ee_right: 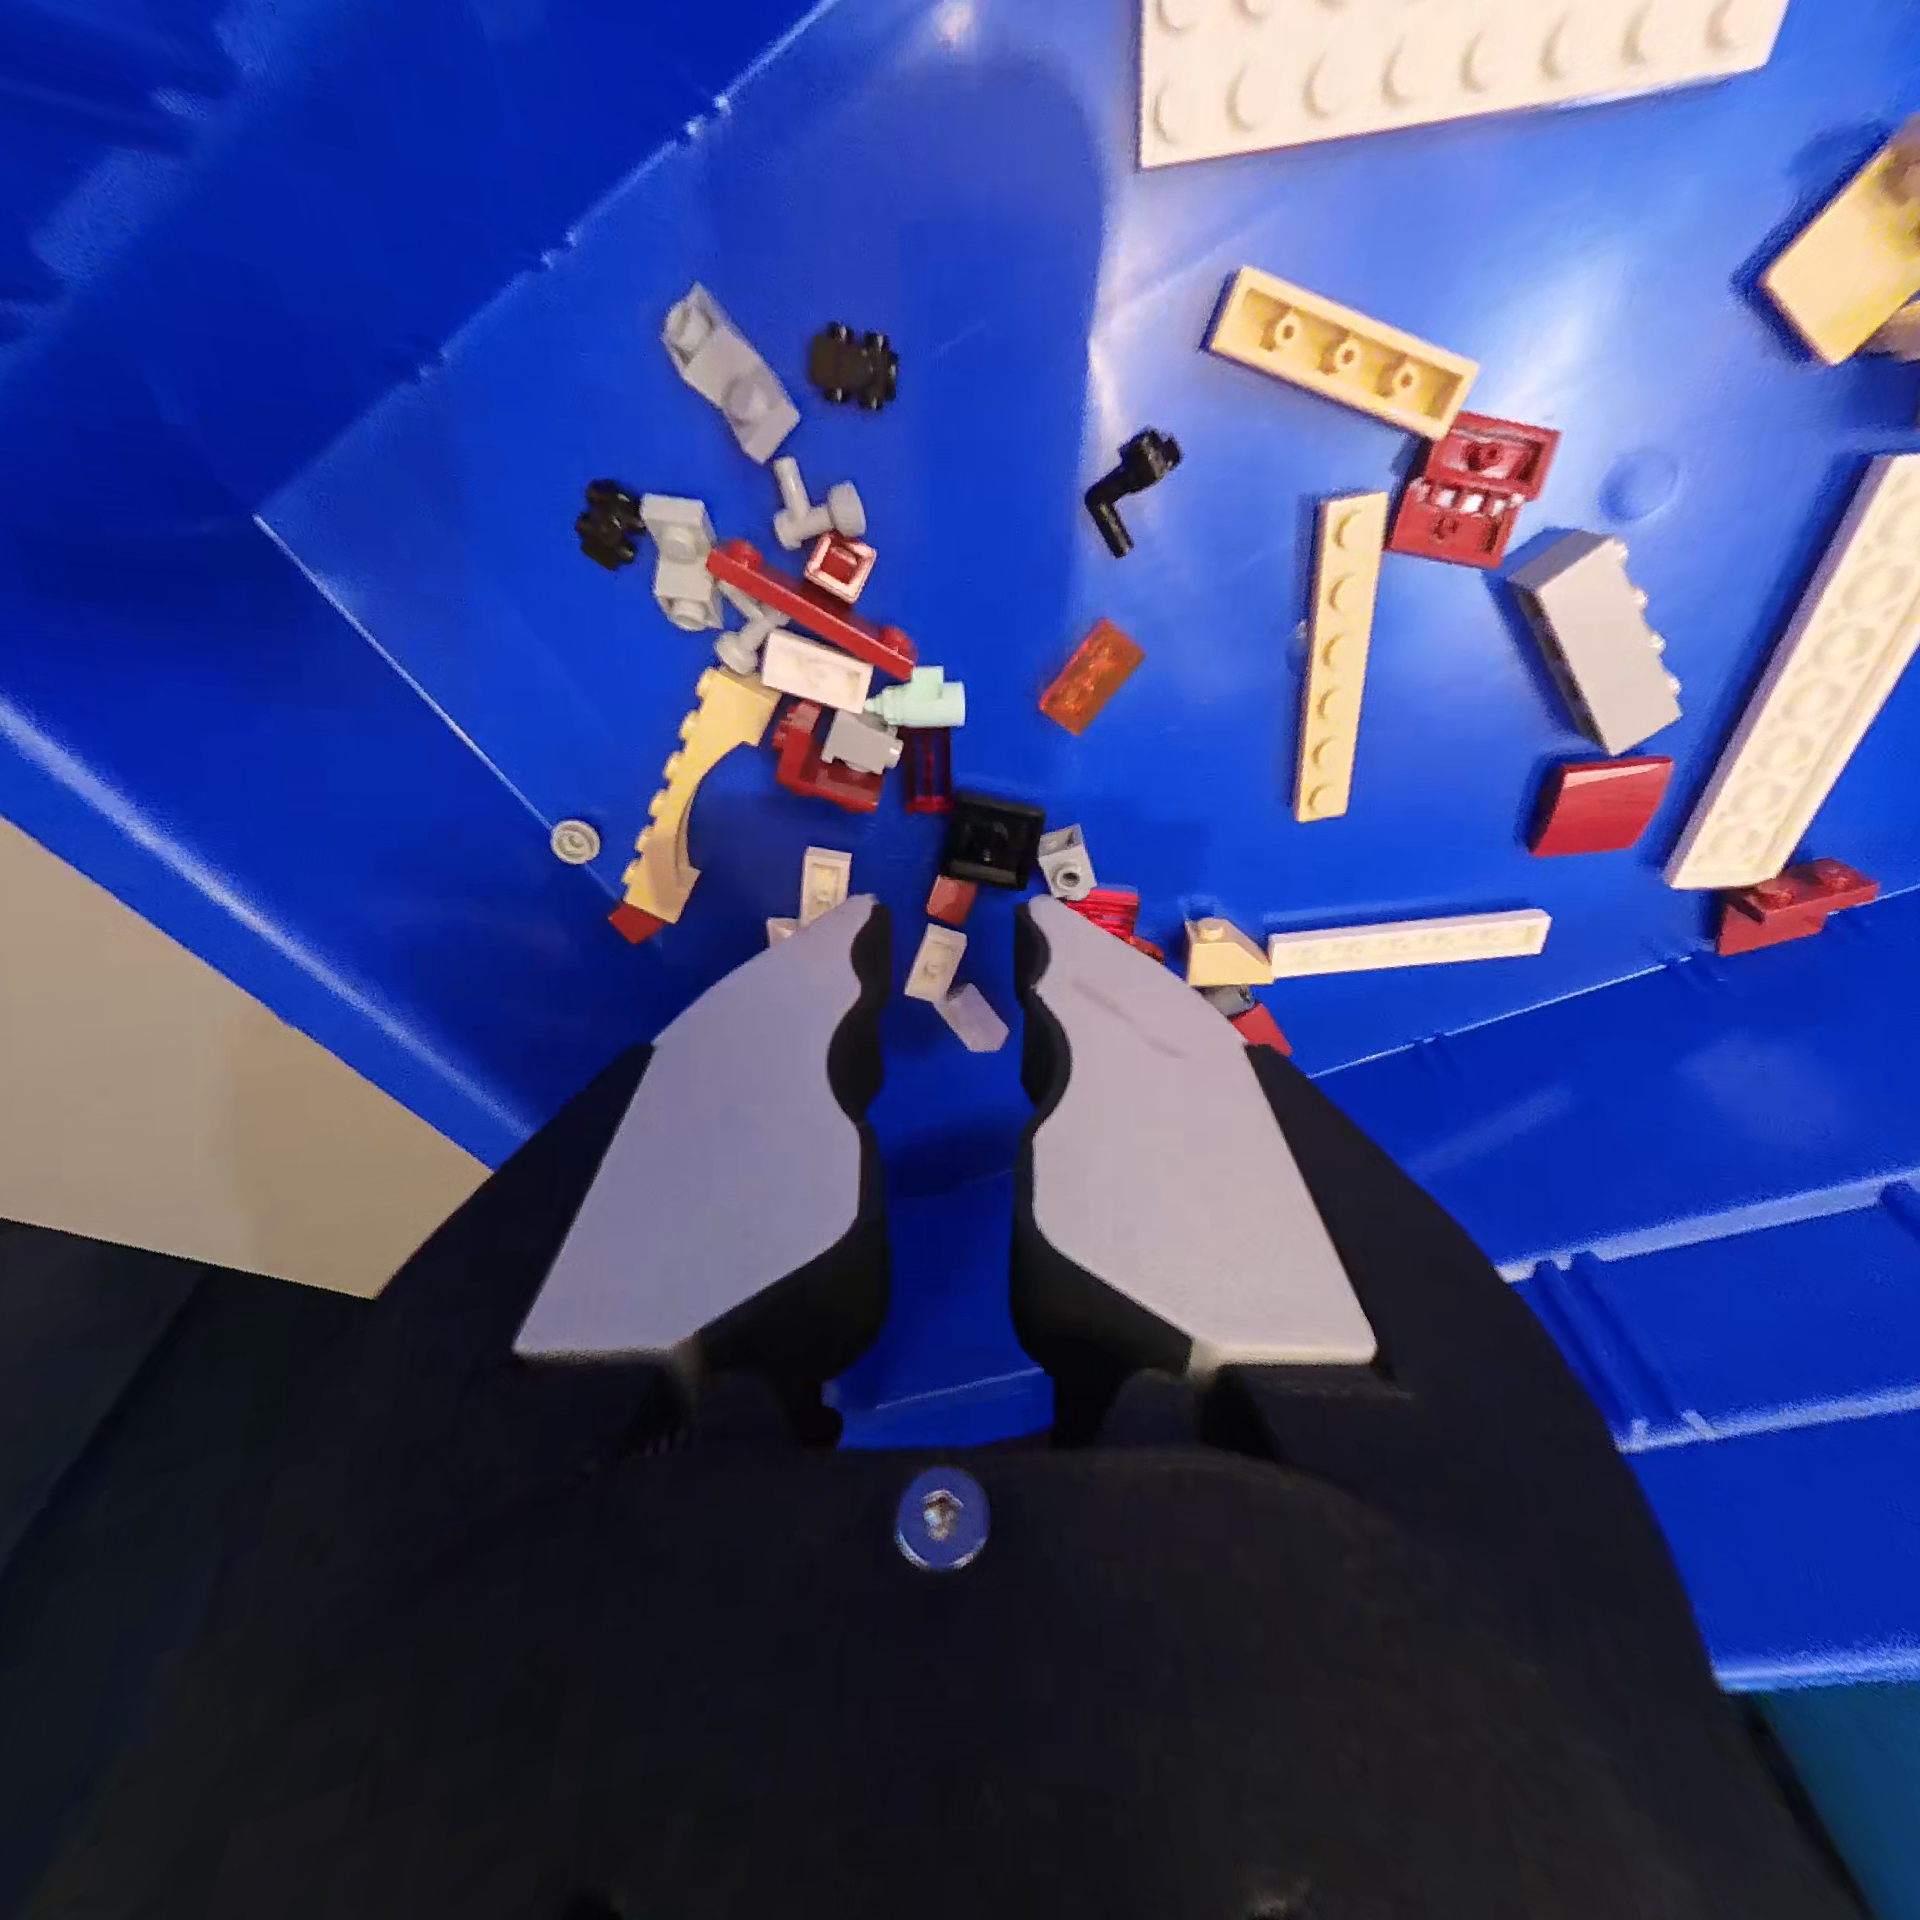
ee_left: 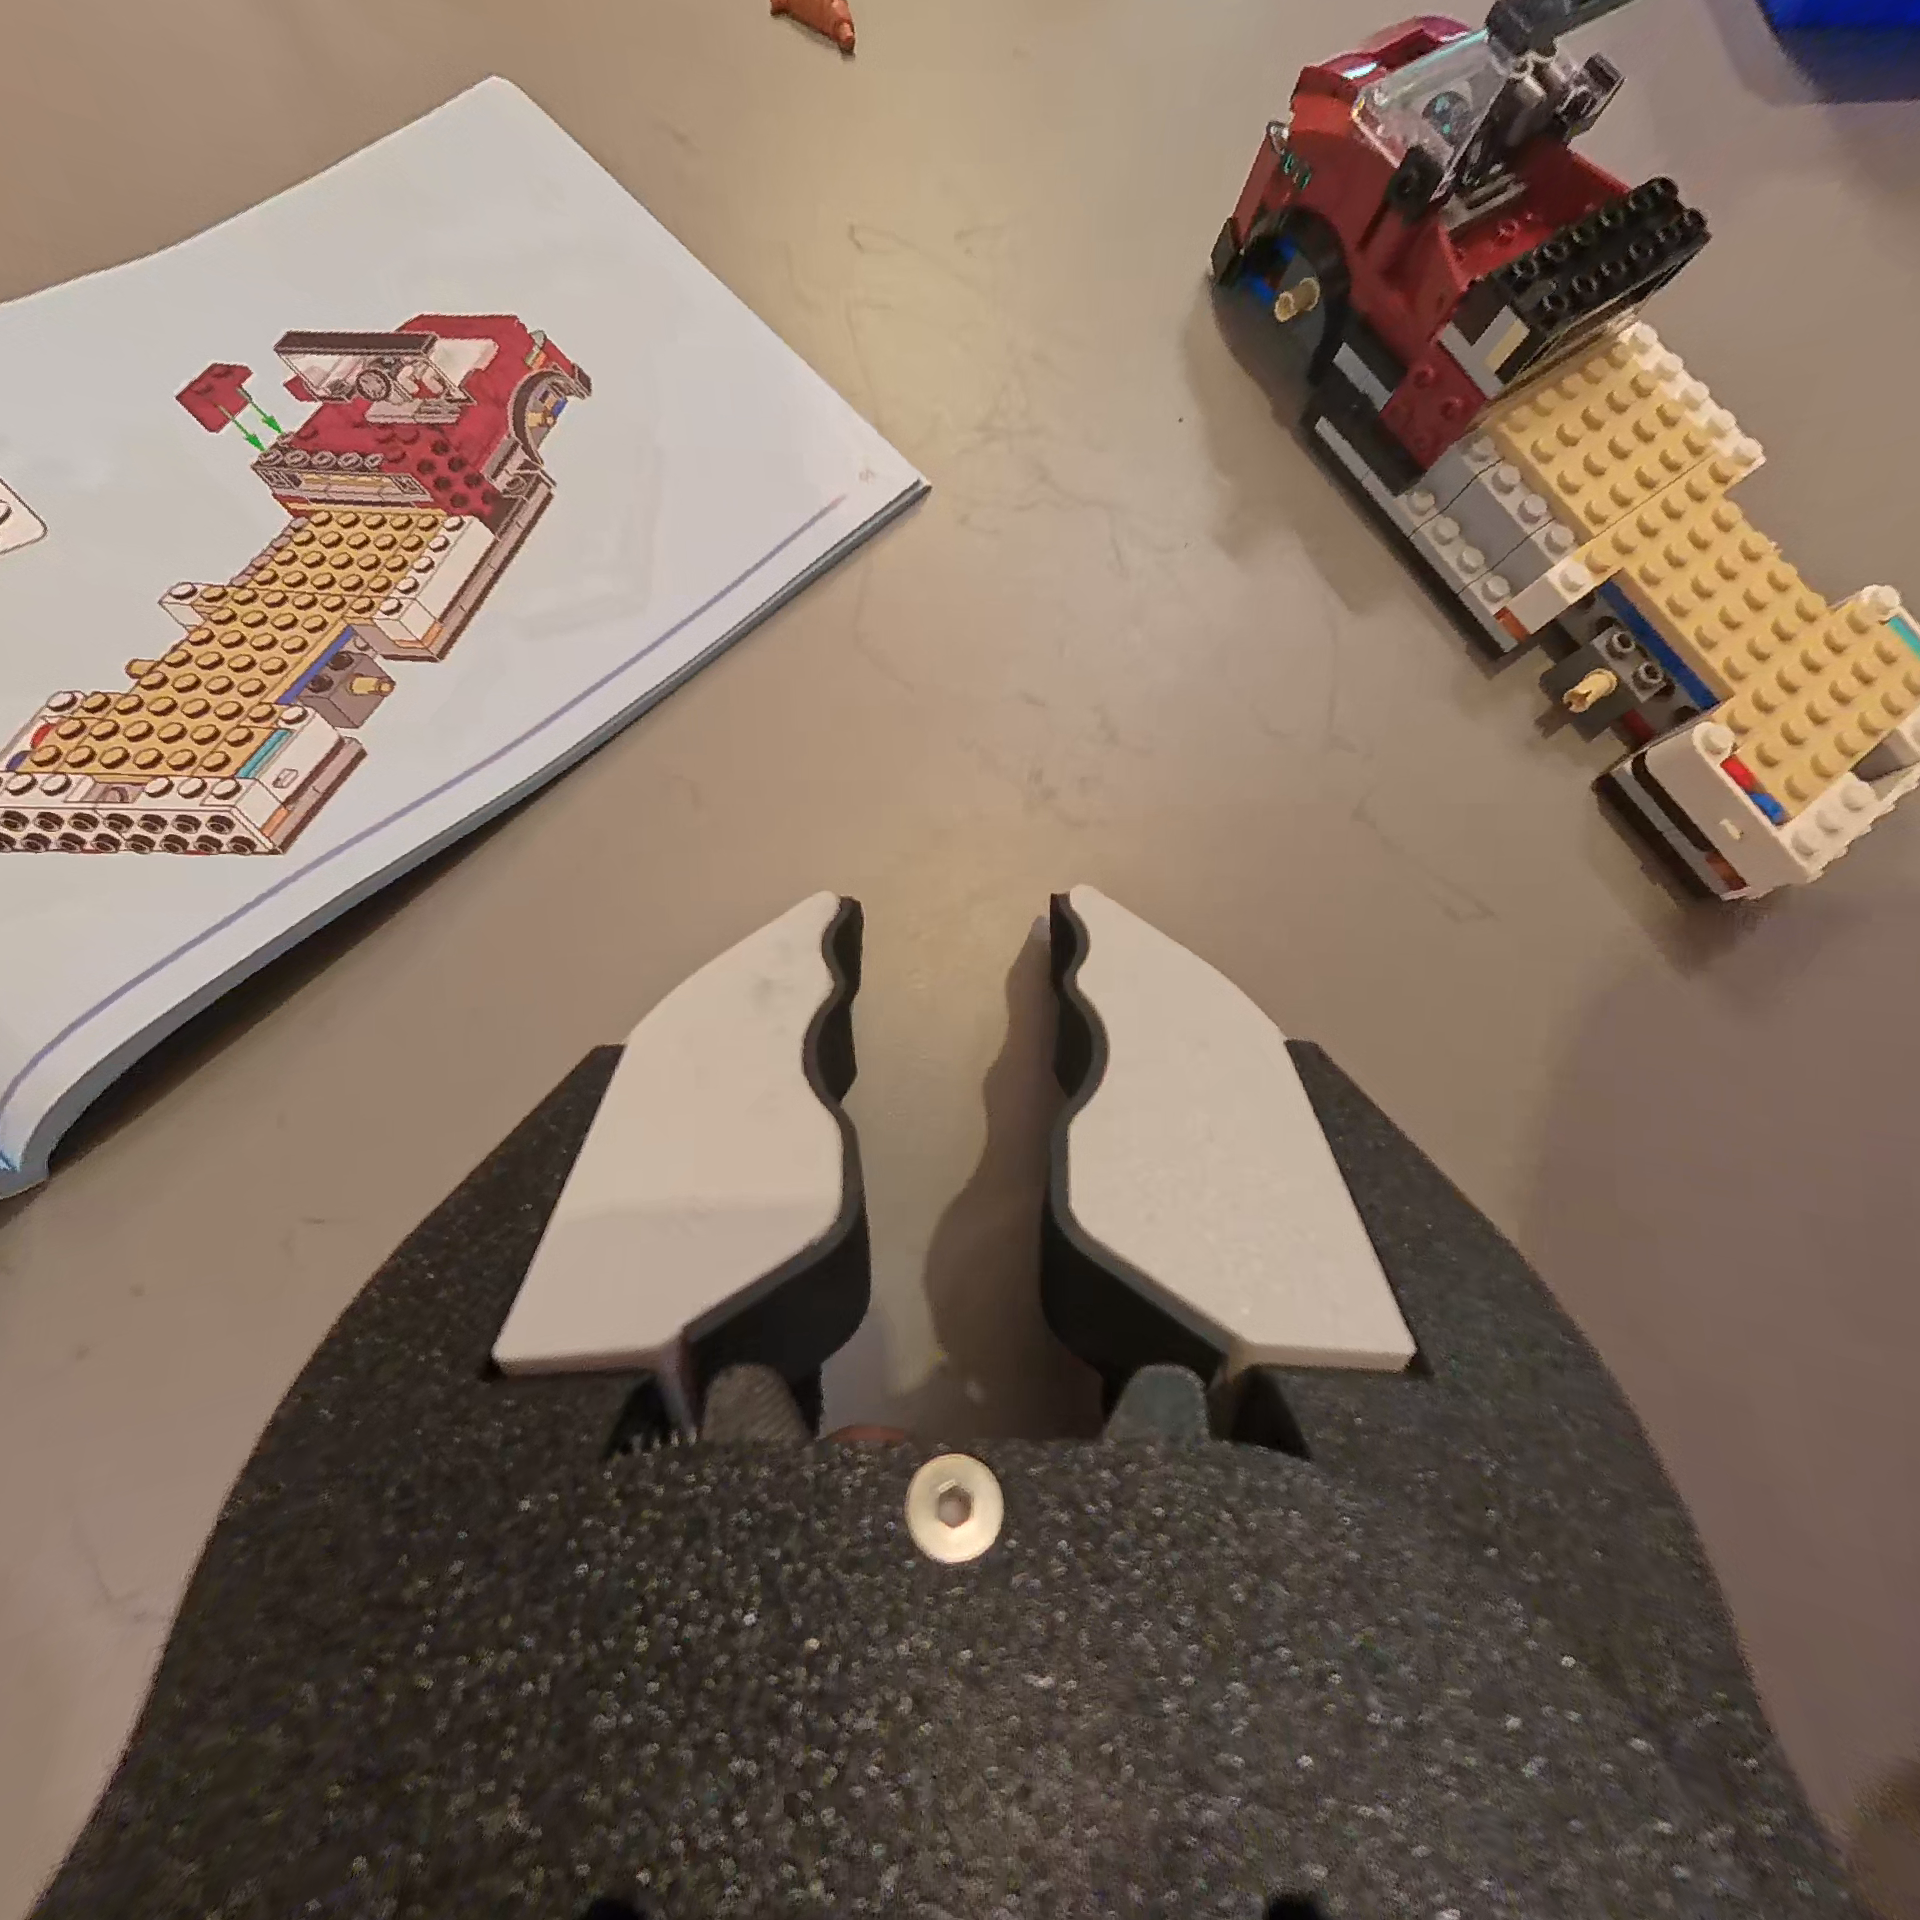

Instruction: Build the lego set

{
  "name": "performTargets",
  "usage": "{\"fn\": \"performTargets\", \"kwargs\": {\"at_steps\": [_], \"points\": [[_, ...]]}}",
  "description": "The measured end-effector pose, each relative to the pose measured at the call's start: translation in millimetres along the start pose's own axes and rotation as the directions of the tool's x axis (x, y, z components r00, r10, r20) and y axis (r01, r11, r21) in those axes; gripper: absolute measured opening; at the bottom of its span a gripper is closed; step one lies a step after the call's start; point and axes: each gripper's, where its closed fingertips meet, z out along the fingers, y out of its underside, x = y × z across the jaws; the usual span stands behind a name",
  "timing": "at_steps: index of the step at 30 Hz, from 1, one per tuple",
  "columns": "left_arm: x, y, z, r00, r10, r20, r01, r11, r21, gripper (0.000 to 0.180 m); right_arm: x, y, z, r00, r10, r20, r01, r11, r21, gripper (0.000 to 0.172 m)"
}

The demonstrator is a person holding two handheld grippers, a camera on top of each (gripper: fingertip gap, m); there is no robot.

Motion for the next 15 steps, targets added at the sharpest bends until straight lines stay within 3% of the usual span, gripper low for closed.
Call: {"fn": "performTargets", "kwargs": {"at_steps": [3, 5, 9, 11, 15], "points": [[0, 0, 0, 1.000, 0.008, 0.004, -0.008, 1.000, -0.002, 0.035, 1, 1, 6, 1.000, 0.001, -0.006, -0.001, 1.000, -0.011, 0.022], [1, 0, 0, 1.000, 0.012, 0.007, -0.012, 1.000, -0.003, 0.035, 3, 2, 8, 1.000, -0.008, -0.026, 0.008, 1.000, -0.006, 0.009], [0, 0, 0, 1.000, 0.014, 0.008, -0.014, 1.000, -0.003, 0.035, -2, 4, 5, 0.998, -0.059, -0.028, 0.059, 0.998, 0.008, 0.009], [0, 1, 0, 1.000, 0.016, 0.011, -0.016, 1.000, -0.004, 0.035, -14, 0, -6, 0.995, -0.102, -0.012, 0.102, 0.993, 0.065, 0.009], [0, 0, 0, 1.000, 0.013, 0.012, -0.013, 1.000, -0.003, 0.034, -65, -25, -53, 0.973, -0.230, -0.021, 0.225, 0.924, 0.310, 0.008]]}}
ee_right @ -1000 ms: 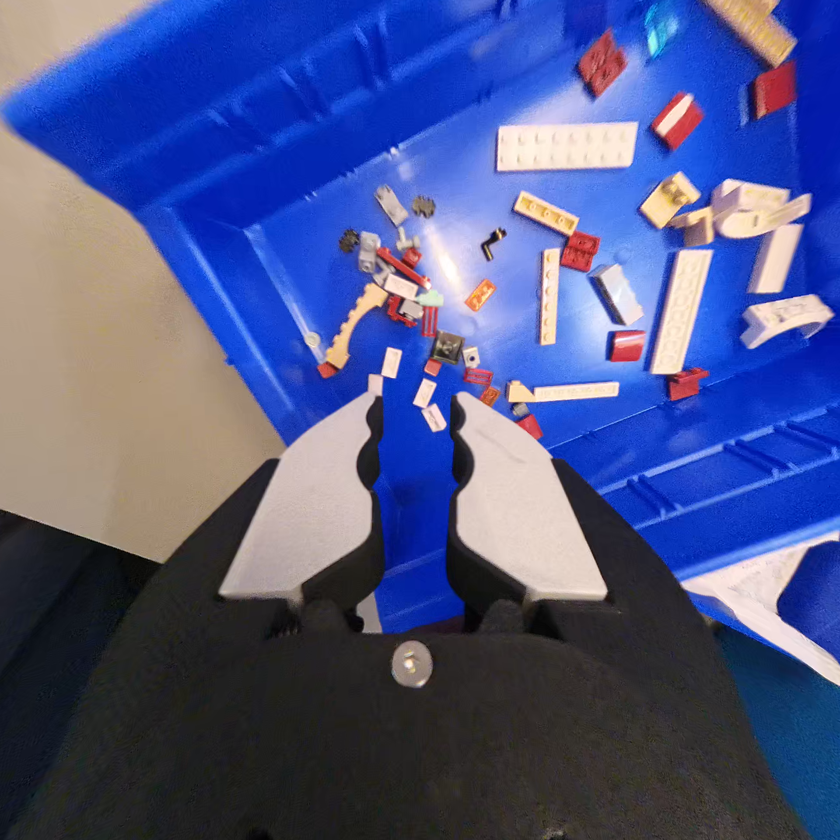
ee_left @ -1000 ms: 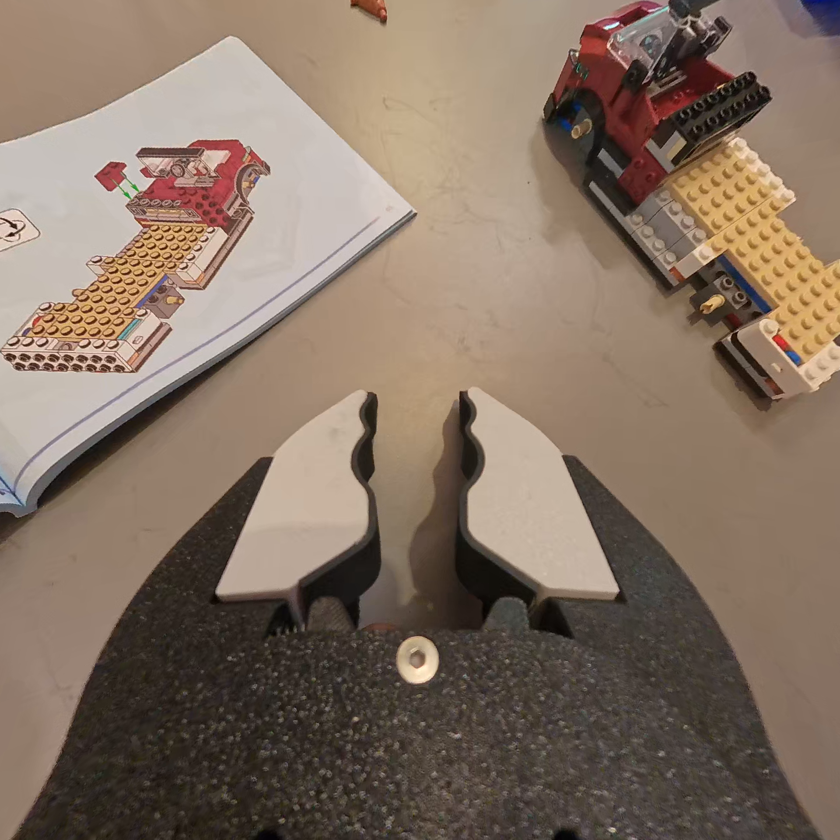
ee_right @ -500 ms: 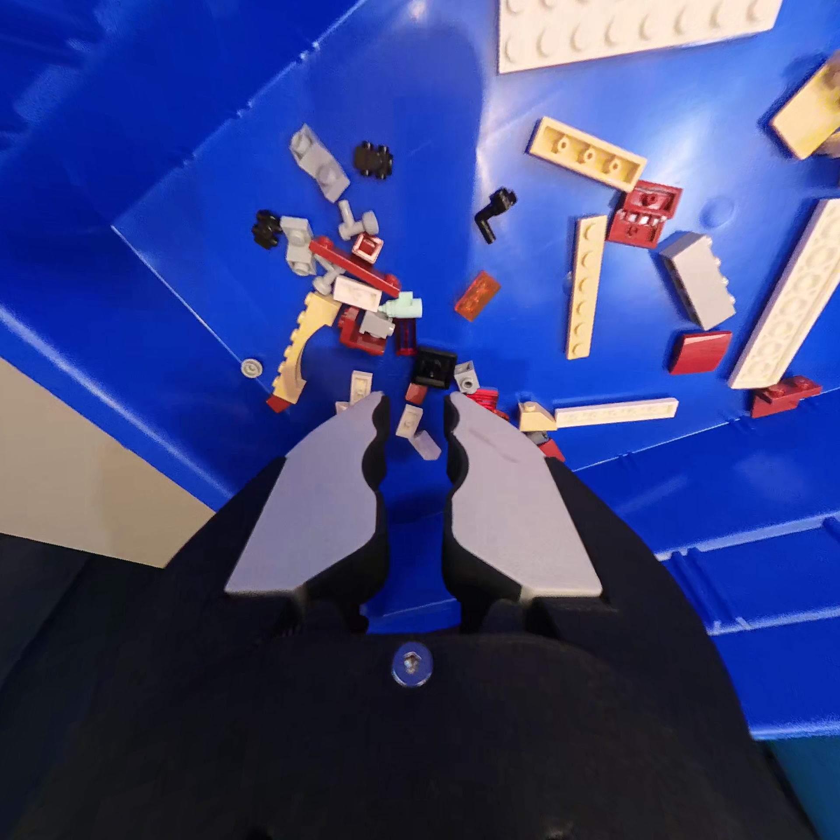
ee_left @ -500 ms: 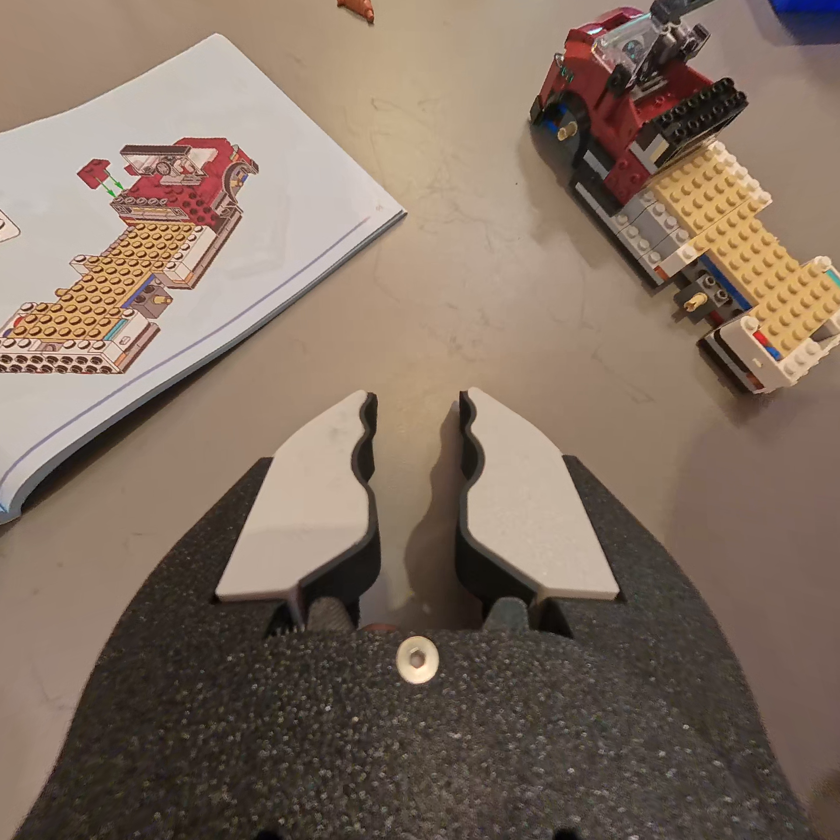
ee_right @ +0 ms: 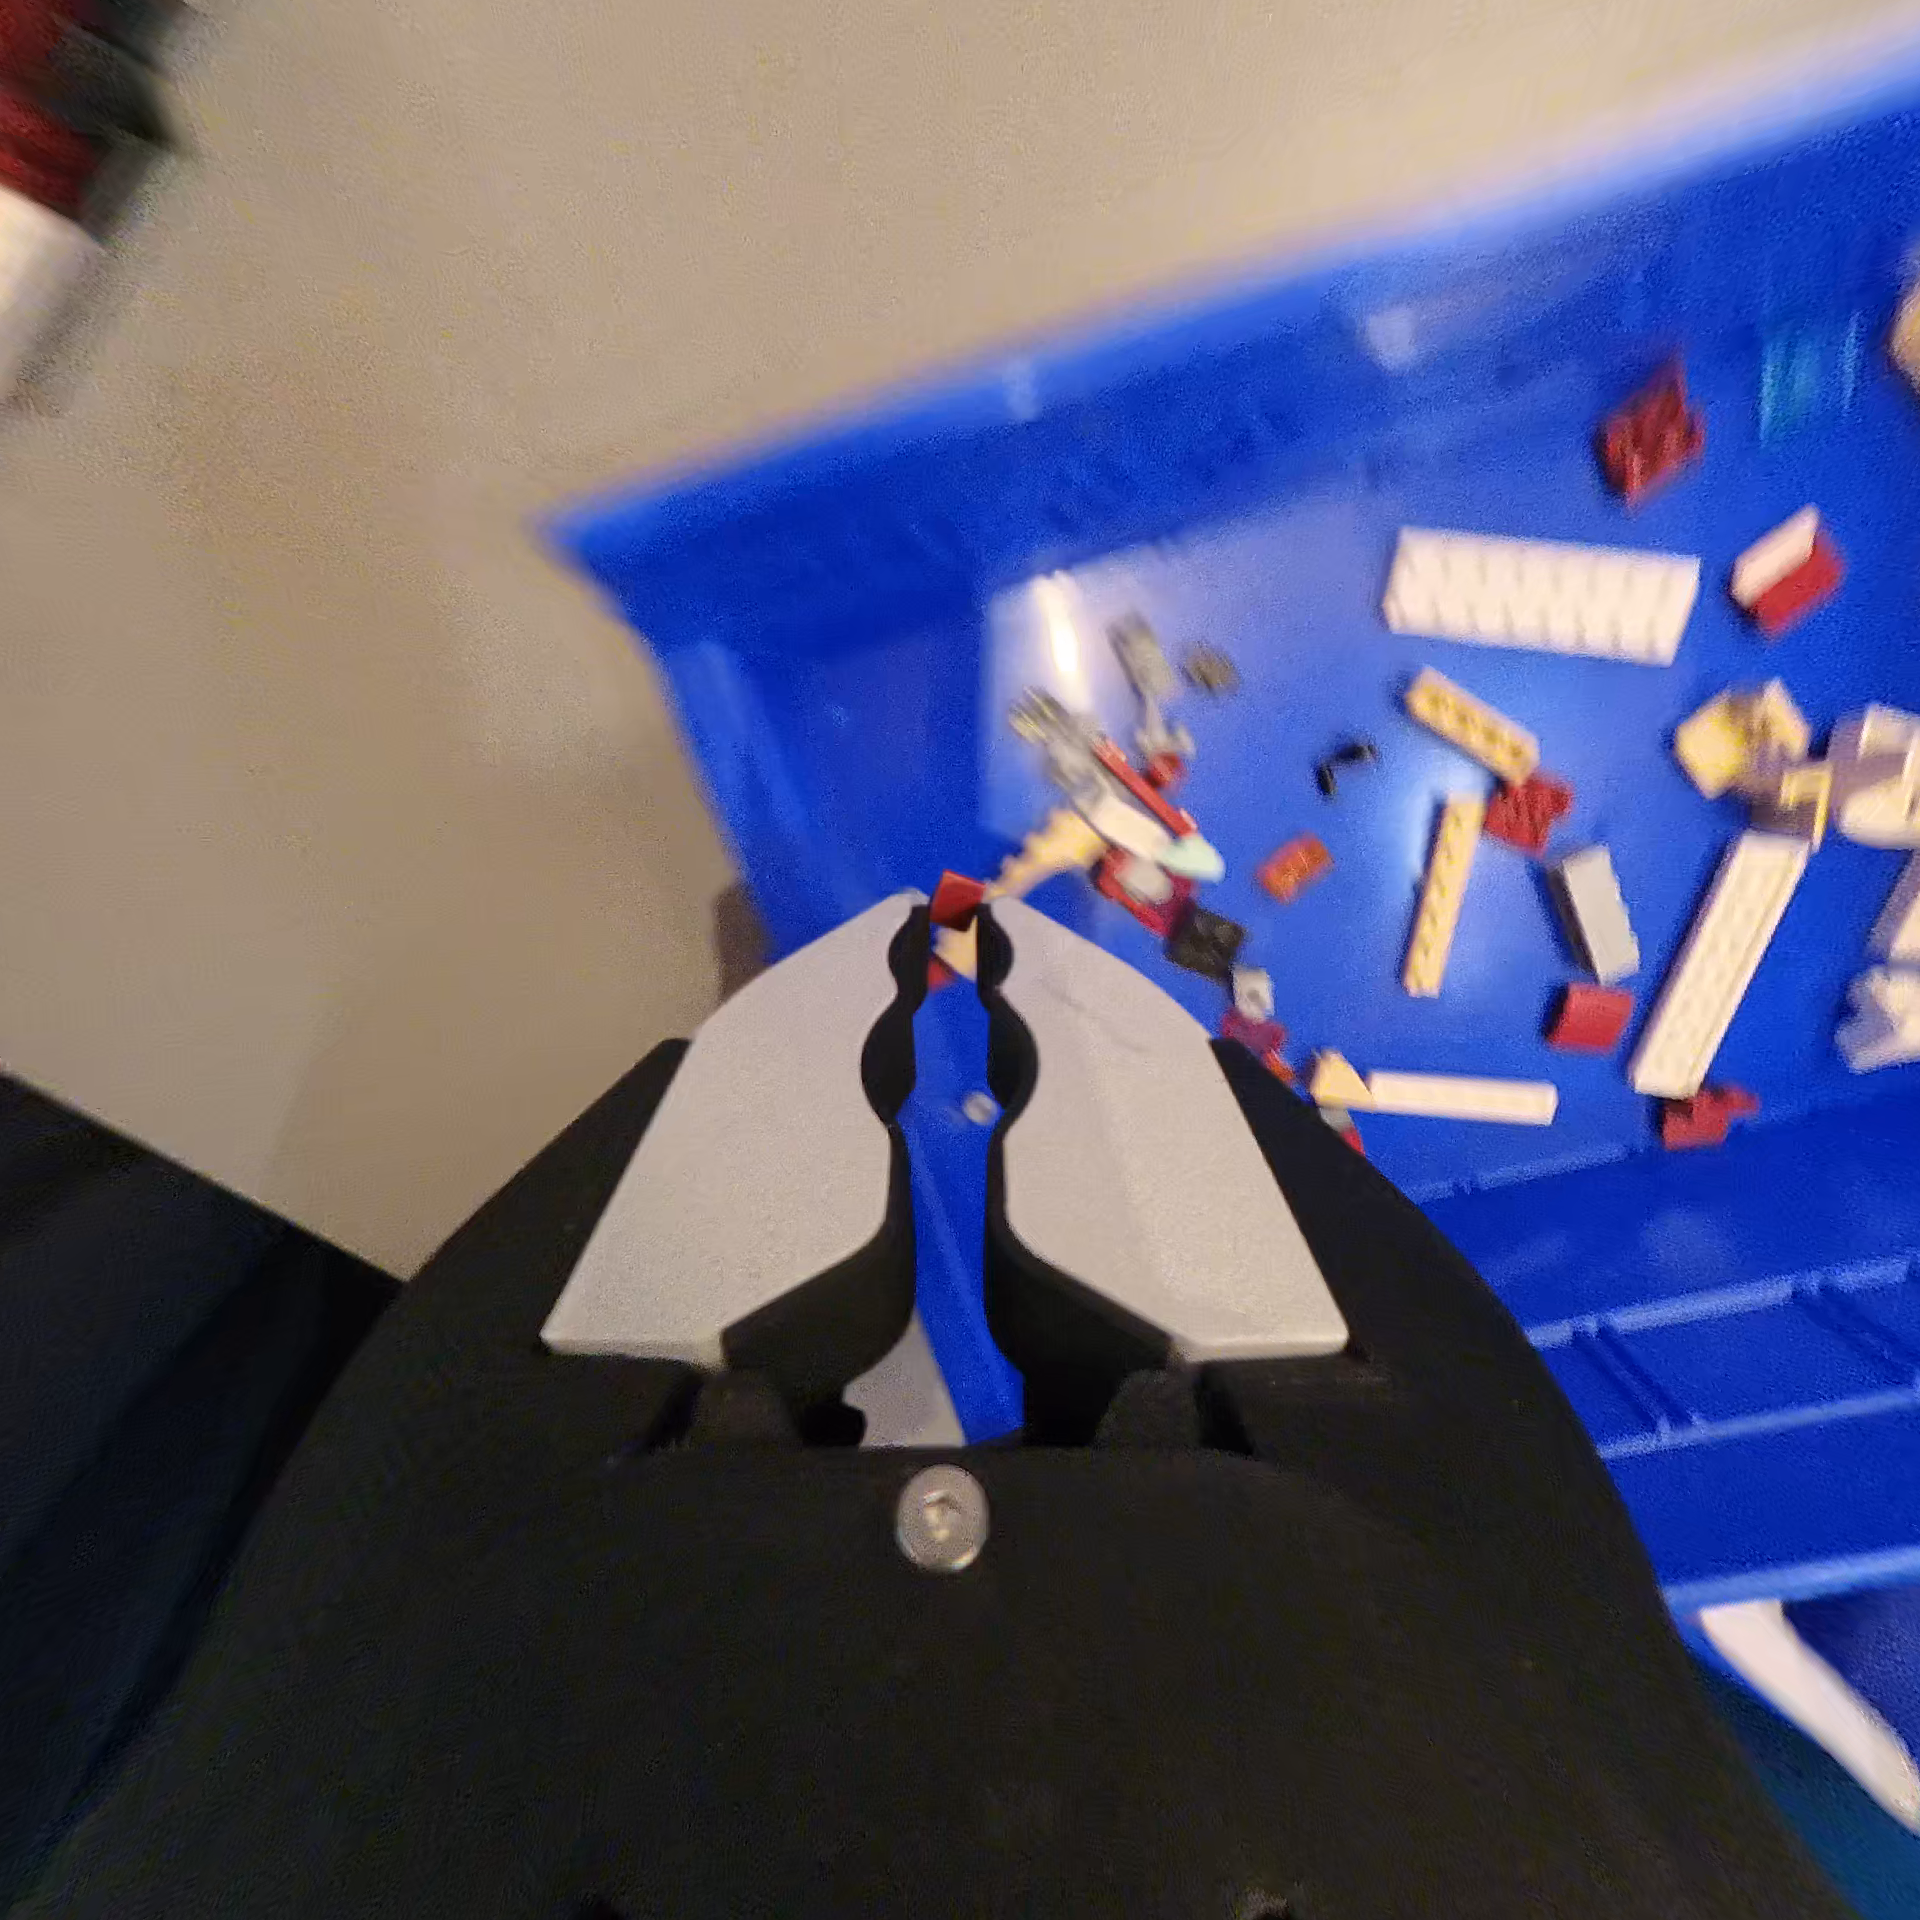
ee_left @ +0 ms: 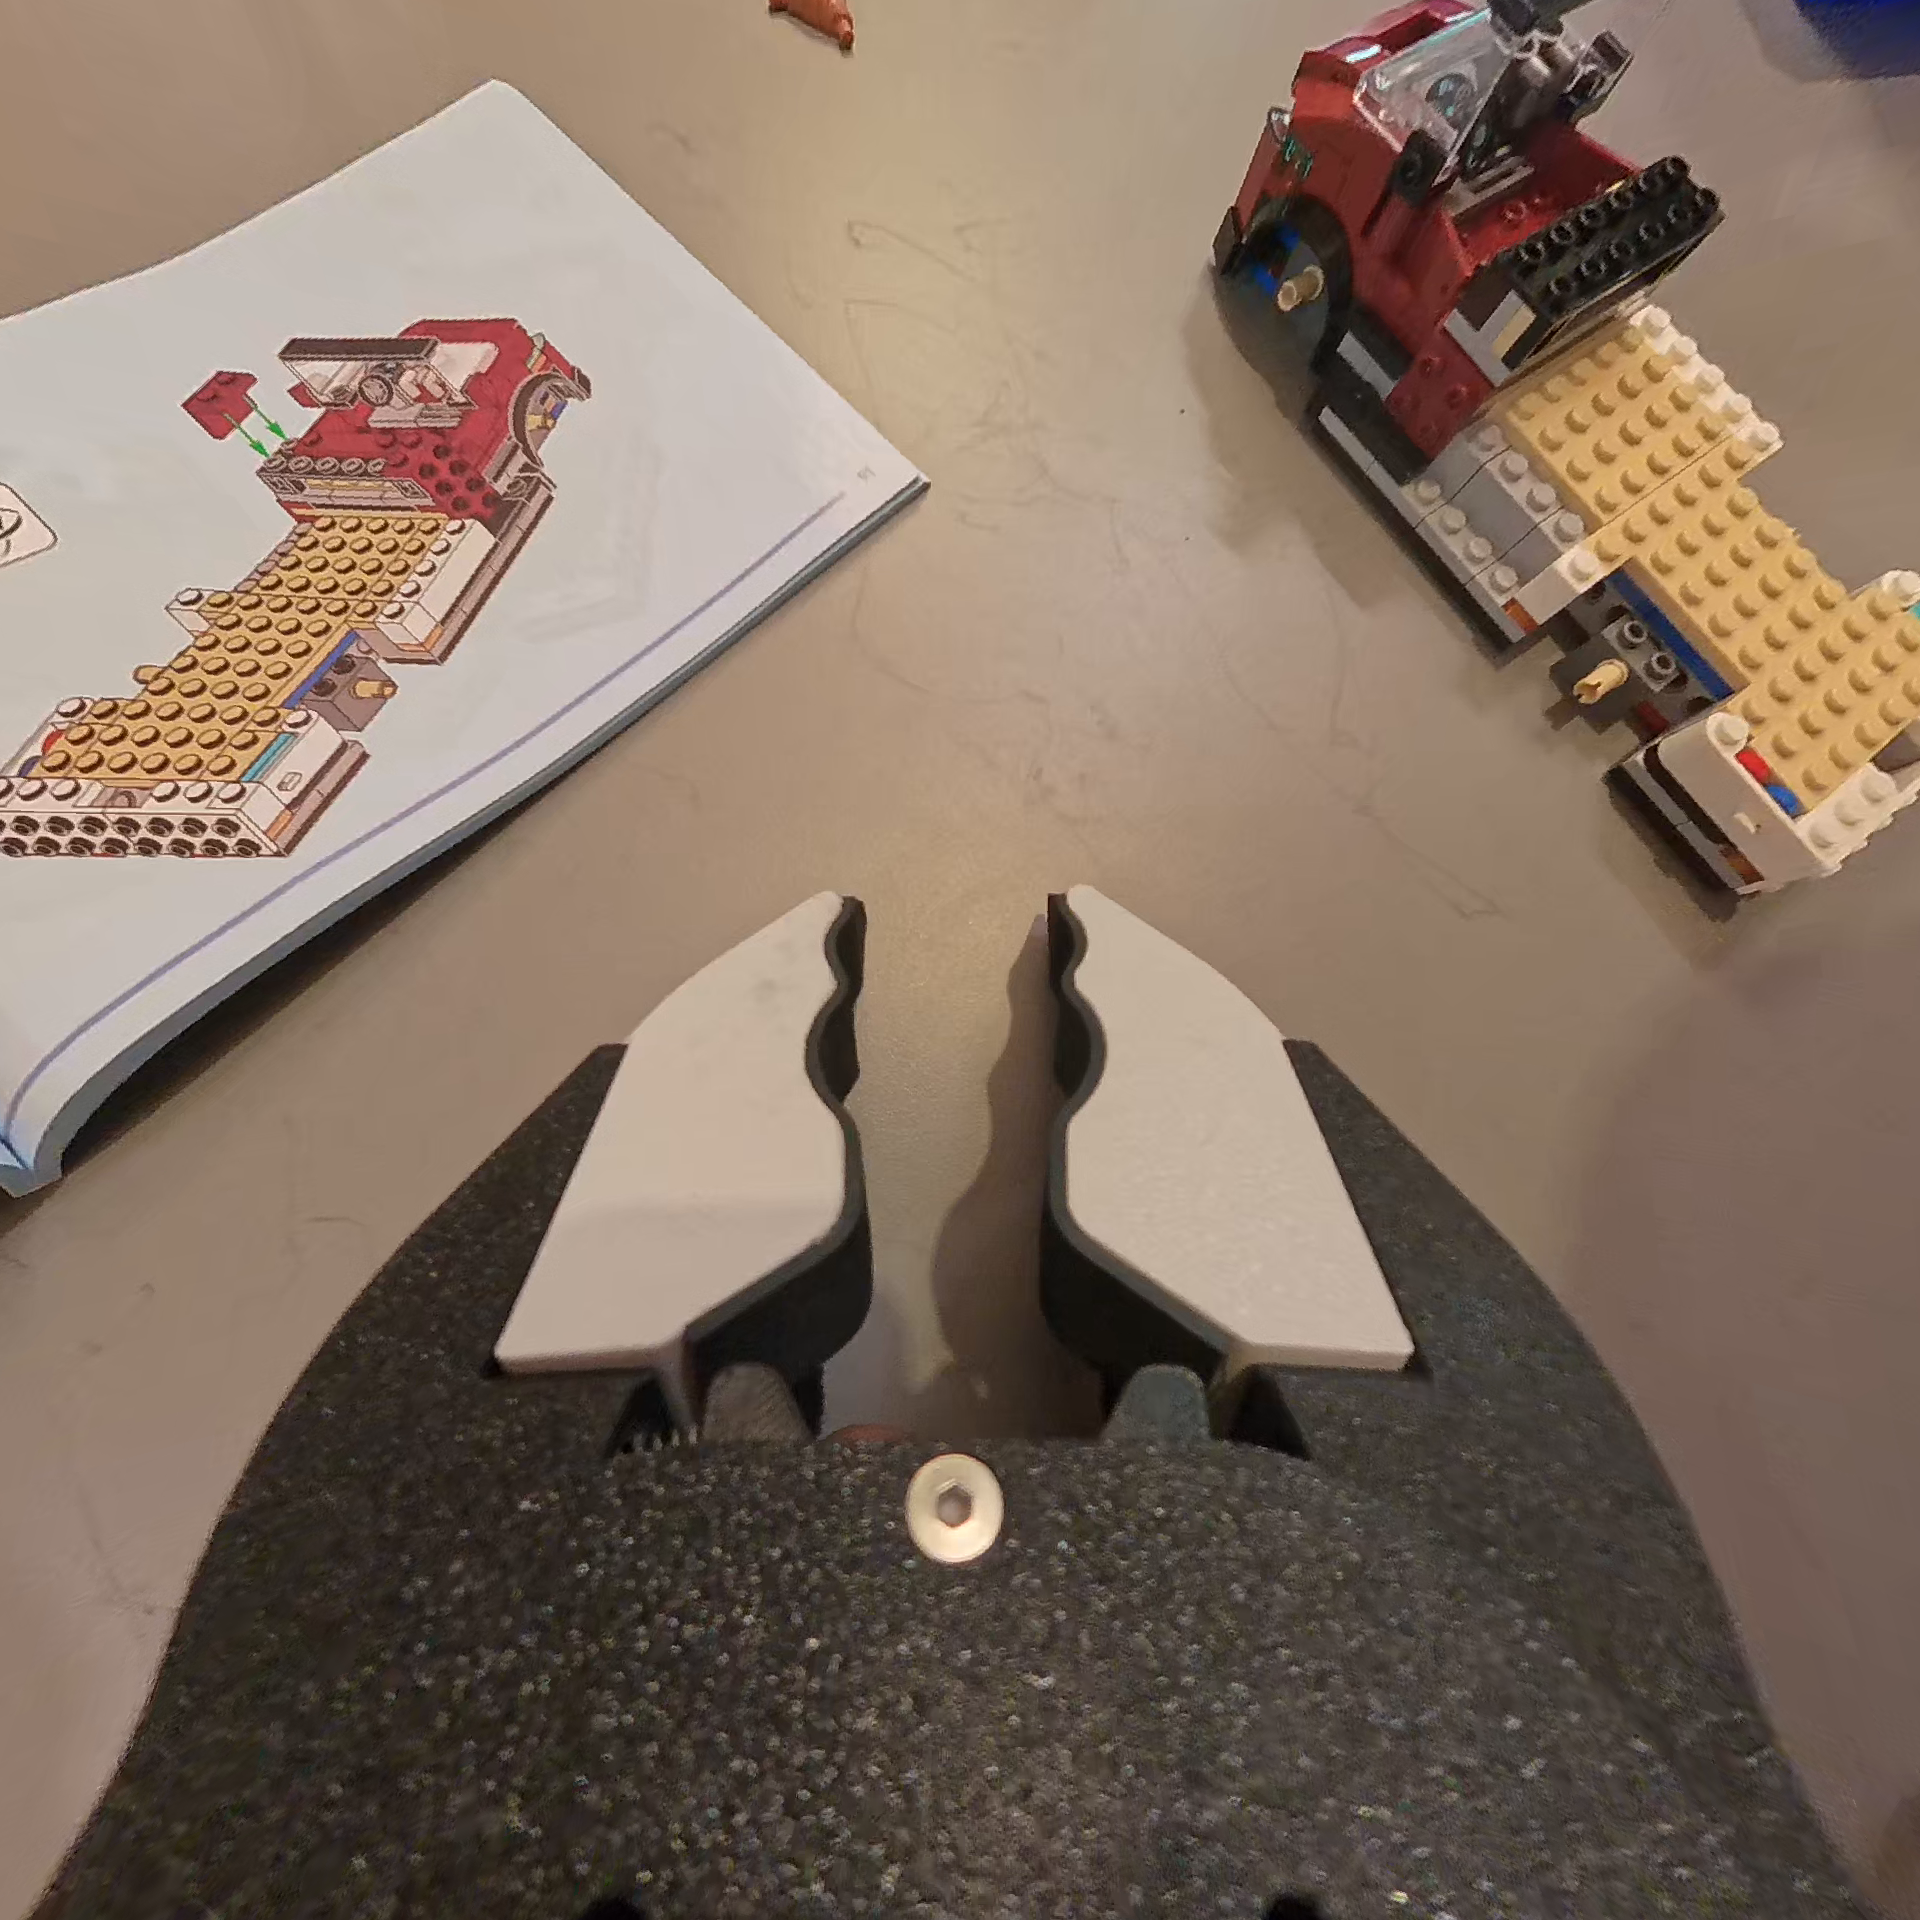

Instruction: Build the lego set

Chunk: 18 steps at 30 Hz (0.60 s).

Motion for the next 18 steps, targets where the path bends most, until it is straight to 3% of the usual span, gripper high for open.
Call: {"fn": "performTargets", "kwargs": {"at_steps": [4, 9, 13, 18], "points": [[0, 0, 0, 1.000, -0.002, 0.002, 0.002, 1.000, 0.000, 0.033, -69, -39, -19, 0.988, -0.147, 0.054, 0.133, 0.970, 0.204, 0.008], [-1, 0, 0, 1.000, 0.004, 0.012, -0.004, 1.000, -0.001, 0.033, -129, -41, 39, 0.953, -0.273, 0.134, 0.248, 0.952, 0.179, 0.009], [-2, 0, 0, 1.000, -0.007, 0.018, 0.007, 1.000, 0.001, 0.033, -141, -34, 76, 0.944, -0.292, 0.153, 0.272, 0.952, 0.137, 0.009], [-3, 0, -1, 1.000, -0.016, 0.013, 0.016, 1.000, 0.003, 0.033, -144, -42, 78, 0.952, -0.251, 0.175, 0.212, 0.953, 0.215, 0.017]]}}
